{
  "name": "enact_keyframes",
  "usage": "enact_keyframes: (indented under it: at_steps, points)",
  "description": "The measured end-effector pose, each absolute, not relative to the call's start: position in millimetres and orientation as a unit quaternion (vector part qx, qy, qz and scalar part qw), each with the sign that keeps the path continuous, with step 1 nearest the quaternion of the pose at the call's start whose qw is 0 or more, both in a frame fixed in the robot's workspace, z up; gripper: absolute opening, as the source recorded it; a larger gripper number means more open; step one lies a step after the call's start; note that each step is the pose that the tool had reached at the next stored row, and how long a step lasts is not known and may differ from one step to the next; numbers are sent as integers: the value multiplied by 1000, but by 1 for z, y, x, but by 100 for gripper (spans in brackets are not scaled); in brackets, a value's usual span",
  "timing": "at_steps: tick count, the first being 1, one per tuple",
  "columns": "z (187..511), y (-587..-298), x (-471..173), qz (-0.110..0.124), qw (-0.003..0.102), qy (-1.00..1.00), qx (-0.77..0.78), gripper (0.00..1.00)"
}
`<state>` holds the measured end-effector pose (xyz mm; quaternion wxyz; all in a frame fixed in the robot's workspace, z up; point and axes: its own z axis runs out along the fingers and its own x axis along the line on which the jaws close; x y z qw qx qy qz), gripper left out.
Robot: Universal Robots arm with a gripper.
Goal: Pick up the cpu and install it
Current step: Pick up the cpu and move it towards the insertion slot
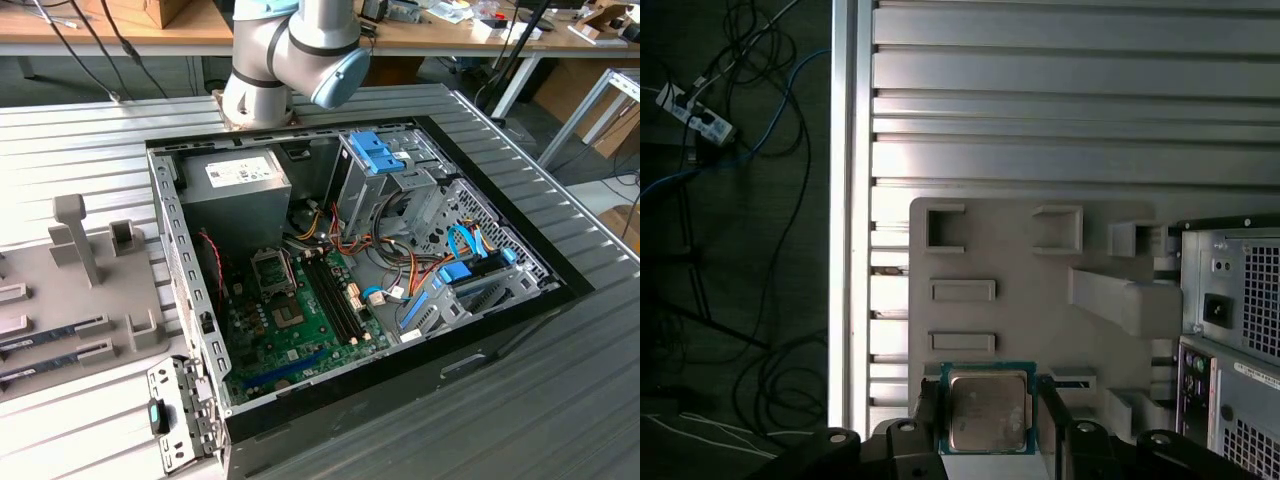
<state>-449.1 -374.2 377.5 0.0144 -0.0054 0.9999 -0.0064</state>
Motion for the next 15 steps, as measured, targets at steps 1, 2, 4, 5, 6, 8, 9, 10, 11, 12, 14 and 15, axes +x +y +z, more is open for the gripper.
enact_keyframes:
  at_steps: [1,2,4,5,6,8,9,10,11,12,14,15]
  points:
    - [378,-374,-448,-6,14,1000,-5,47]
    - [378,-374,-447,-6,14,1000,-5,47]
    - [378,-374,-445,-6,14,1000,-5,47]
    - [378,-375,-444,-6,14,1000,-5,47]
    - [378,-375,-443,-6,14,1000,-5,47]
    - [378,-375,-440,-6,14,1000,-5,47]
    - [377,-375,-438,-6,14,1000,-5,47]
    - [378,-375,-436,-6,14,1000,-5,47]
    - [378,-375,-433,-6,14,1000,-5,47]
    - [378,-375,-431,-6,14,1000,-5,47]
    - [377,-375,-426,-6,14,1000,-5,47]
    - [377,-375,-423,-6,14,1000,-5,47]
